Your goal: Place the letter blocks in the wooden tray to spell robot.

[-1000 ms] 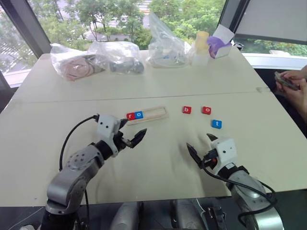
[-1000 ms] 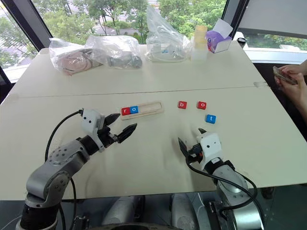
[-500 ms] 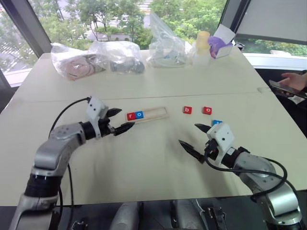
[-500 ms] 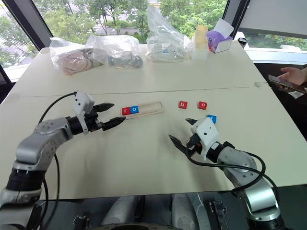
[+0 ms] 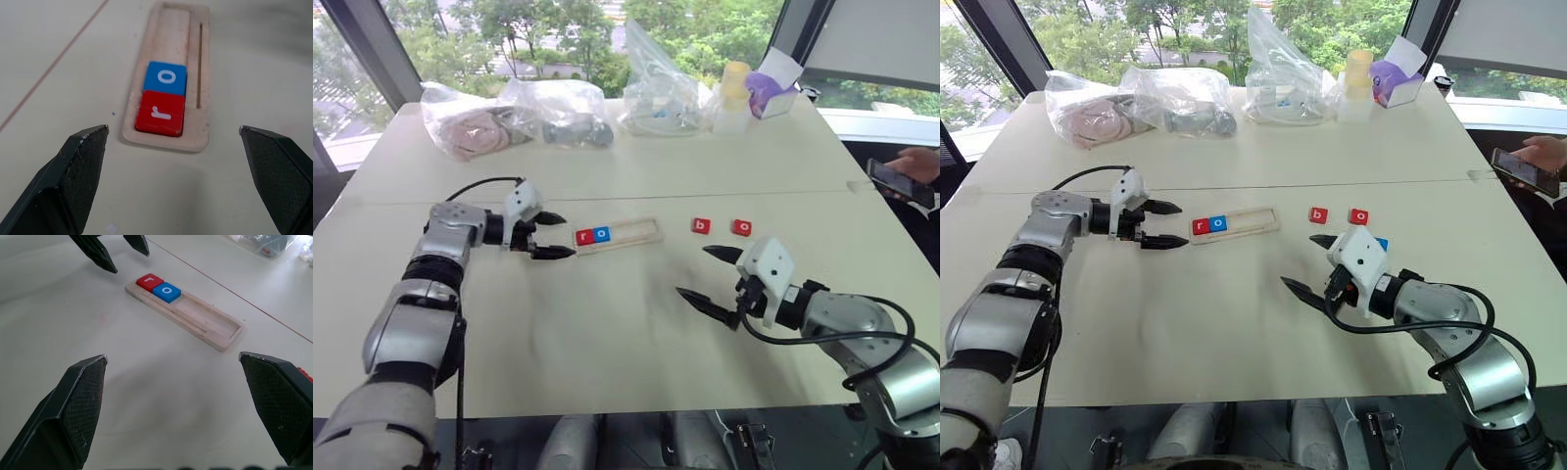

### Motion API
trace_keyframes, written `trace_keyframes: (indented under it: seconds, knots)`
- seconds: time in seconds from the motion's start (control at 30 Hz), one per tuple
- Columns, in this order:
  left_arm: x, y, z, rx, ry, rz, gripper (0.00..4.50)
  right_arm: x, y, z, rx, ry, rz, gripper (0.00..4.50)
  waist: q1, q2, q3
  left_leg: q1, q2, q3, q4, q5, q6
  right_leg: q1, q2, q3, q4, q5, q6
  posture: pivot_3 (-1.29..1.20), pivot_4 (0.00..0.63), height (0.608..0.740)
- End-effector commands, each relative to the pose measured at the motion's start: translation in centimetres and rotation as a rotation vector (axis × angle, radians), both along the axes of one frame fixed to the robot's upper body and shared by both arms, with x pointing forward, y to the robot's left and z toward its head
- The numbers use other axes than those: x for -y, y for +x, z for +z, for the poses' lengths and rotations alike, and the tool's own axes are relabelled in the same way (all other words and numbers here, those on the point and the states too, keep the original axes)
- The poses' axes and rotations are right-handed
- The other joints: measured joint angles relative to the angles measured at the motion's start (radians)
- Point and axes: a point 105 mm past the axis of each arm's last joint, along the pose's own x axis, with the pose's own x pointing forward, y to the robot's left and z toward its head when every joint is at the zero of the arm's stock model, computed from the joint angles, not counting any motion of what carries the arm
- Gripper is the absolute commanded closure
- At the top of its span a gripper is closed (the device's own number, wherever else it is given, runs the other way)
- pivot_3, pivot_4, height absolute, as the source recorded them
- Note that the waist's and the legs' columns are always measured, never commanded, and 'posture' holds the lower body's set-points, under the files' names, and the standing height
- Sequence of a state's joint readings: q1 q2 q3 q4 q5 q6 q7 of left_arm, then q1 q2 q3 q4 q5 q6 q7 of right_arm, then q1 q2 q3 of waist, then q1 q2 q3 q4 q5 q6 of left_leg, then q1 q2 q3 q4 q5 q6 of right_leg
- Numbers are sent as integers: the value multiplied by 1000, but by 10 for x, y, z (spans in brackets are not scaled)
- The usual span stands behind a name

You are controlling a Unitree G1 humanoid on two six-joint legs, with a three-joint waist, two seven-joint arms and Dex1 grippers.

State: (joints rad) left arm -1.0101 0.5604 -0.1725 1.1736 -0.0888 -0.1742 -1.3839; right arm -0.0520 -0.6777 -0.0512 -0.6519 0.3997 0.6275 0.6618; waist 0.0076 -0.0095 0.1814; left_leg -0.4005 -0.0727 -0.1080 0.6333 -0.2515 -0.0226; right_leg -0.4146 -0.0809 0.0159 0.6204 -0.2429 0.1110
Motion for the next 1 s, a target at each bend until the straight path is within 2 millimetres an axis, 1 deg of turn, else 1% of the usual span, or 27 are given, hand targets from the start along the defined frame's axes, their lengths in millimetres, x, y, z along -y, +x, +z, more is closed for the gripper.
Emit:
trace_keyframes:
  seconds: [0.03, 0.1, 0.33, 0.47, 0.7, 1.0]
  knots:
    - [5, 5, 10, 53, 22, -23, 0, -4, -8, 11, 48, -4, 14, 33, 0, 0, 0, -3, 0, 0, 2, 0, 0, -3, 0, 0, 2, 0, 0, 0, 150, 740]
    - [7, 6, 9, 64, 30, -25, 0, -3, -10, 11, 46, -5, 7, 33, 0, -1, 0, -9, -1, 0, 8, 0, 0, -9, 0, 0, 8, 0, 0, 0, 150, 740]
    - [13, 11, 4, 93, 54, -7, 0, -4, -14, 12, 44, -5, -4, 33, -3, -2, 1, -9, 0, 0, 15, 0, 0, -8, 1, 0, 12, 0, 1, 0, 150, 740]
    - [15, 14, 4, 123, 54, 11, 0, -6, -15, 13, 47, -5, -4, 33, -2, -2, 1, -9, 0, 0, 15, 0, 0, -8, 1, 0, 12, 1, 1, 0, 150, 740]
    - [14, 20, 14, 160, 39, 48, 0, -8, -15, 13, 46, -4, -4, 33, -2, -2, 1, -9, -1, 0, 15, 0, 0, -8, 1, 0, 13, 1, 2, 0, 150, 740]
    - [21, 21, 8, 130, 42, 54, 0, -9, -15, 13, 45, -11, -6, 33, -3, -2, 1, -8, -1, 0, 16, 0, 0, -8, 1, 0, 14, 1, 2, 0, 150, 740]
